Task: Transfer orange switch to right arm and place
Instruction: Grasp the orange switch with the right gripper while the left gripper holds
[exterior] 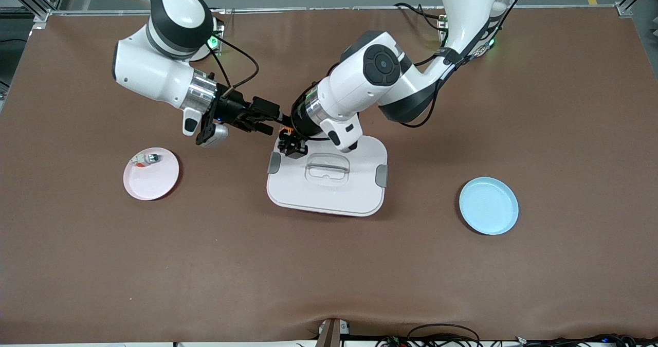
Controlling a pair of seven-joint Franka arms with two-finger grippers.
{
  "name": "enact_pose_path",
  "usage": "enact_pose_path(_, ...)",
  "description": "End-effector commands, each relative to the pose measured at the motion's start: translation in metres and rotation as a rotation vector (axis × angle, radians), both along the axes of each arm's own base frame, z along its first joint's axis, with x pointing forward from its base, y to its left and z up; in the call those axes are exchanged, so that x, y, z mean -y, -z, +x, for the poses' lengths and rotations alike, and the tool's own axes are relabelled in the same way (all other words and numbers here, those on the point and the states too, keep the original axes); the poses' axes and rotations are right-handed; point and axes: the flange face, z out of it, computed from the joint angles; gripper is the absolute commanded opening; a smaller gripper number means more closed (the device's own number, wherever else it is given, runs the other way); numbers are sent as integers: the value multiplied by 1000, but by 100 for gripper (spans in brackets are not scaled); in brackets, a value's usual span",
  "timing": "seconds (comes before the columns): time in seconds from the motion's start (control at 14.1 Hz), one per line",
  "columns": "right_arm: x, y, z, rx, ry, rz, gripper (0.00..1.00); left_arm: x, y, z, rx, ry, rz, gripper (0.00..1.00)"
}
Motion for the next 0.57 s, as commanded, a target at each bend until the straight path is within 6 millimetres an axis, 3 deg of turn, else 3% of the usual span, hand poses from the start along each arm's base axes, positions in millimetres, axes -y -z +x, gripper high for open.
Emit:
enact_pose_path(0.0, -12, 5, 4, 7, -3, 14, 100, 5, -6, 1, -11, -9, -28, 0)
enact_pose_path(0.43, -15, 10, 4, 15, -12, 5, 98, 4, -8, 1, -8, -9, -29, 0)
enact_pose_path(0.5, -15, 10, 4, 14, -13, 5, 80, 4, -8, 1, -8, -9, -29, 0)
